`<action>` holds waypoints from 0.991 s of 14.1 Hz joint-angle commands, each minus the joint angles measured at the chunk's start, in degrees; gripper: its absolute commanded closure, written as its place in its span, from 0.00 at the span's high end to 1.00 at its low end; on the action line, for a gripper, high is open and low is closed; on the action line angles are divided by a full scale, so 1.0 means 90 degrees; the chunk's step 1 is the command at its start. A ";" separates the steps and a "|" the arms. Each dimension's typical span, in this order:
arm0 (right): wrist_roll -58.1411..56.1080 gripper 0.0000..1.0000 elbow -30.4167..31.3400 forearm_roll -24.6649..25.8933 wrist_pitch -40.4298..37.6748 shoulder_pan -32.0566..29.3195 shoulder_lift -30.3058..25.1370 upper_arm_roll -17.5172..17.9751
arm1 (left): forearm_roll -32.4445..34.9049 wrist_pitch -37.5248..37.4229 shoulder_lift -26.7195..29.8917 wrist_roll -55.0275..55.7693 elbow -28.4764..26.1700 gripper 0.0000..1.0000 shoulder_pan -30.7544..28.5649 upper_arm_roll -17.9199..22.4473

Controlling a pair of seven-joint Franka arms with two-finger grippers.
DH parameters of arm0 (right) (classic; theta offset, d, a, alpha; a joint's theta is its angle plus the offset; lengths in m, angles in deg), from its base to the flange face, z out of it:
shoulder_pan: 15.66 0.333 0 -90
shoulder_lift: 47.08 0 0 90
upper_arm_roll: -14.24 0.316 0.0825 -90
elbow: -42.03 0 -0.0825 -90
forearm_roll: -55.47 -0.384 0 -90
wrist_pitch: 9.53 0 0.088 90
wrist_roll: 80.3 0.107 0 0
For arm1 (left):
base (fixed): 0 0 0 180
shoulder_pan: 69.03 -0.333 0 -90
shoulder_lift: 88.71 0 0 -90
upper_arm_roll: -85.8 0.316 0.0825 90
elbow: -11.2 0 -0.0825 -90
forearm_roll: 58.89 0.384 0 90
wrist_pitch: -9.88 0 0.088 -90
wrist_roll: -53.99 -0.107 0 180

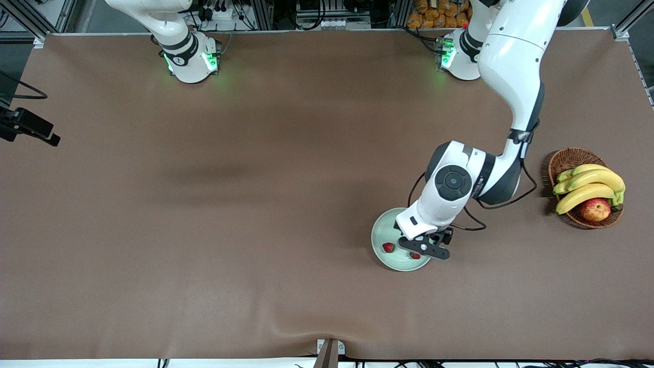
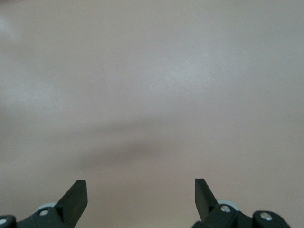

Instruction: Collect all strawberries into plate

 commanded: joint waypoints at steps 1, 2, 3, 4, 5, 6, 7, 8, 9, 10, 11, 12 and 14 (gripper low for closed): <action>0.0078 1.00 -0.0046 -0.0079 -0.0082 -0.0030 -0.0053 0.0068 | 0.0146 -0.0031 0.0184 0.0300 0.0186 1.00 -0.0141 0.0041; 0.0078 1.00 -0.0046 -0.0079 -0.0082 -0.0040 -0.0044 0.0059 | 0.0136 -0.0031 0.0262 0.0320 0.0186 1.00 -0.0229 0.0041; 0.0059 1.00 -0.0046 -0.0079 -0.0082 -0.0050 -0.0043 0.0059 | 0.0117 -0.0031 0.0340 0.0397 0.0186 1.00 -0.0268 0.0051; 0.0020 1.00 -0.0036 -0.0079 -0.0091 -0.0089 -0.0043 0.0039 | 0.0126 -0.0031 0.0389 0.0601 0.0186 1.00 -0.0375 0.0051; 0.0020 1.00 -0.0036 -0.0079 -0.0140 -0.0118 -0.0043 0.0020 | 0.0136 -0.0031 0.0448 0.0748 0.0186 1.00 -0.0492 0.0041; 0.0010 1.00 -0.0046 -0.0070 -0.0169 -0.0118 -0.0024 0.0020 | 0.0165 -0.0031 0.0497 0.0730 0.0186 1.00 -0.0580 0.0051; 0.0010 1.00 -0.0036 -0.0070 -0.0179 -0.0128 -0.0014 0.0010 | 0.0165 -0.0031 0.0546 0.0682 0.0186 1.00 -0.0697 0.0051; 0.0010 1.00 -0.0036 -0.0070 -0.0179 -0.0157 -0.0014 0.0010 | 0.0185 -0.0031 0.0623 0.0672 0.0186 1.00 -0.0795 0.0041; 0.0010 1.00 -0.0046 -0.0079 -0.0179 -0.0148 -0.0014 0.0010 | 0.0185 -0.0031 0.0644 0.0642 0.0186 1.00 -0.0912 0.0041; 0.0019 1.00 -0.0036 -0.0079 -0.0170 -0.0138 -0.0014 0.0019 | 0.0204 -0.0031 0.0702 0.0633 0.0167 1.00 -0.1010 0.0022; 0.0020 1.00 -0.0036 -0.0079 -0.0170 -0.0118 -0.0004 0.0020 | 0.0195 -0.0041 0.0741 0.0584 0.0109 1.00 -0.1175 -0.0017; 0.0010 1.00 -0.0036 -0.0079 -0.0170 -0.0118 0.0005 0.0020 | 0.0204 -0.0051 0.0761 0.0448 0.0089 1.00 -0.1419 -0.0172; 0.0000 1.00 -0.0027 -0.0070 -0.0179 -0.0118 0.0005 0.0020 | 0.0166 -0.0080 0.0887 0.0058 0.0069 1.00 -0.1693 -0.0271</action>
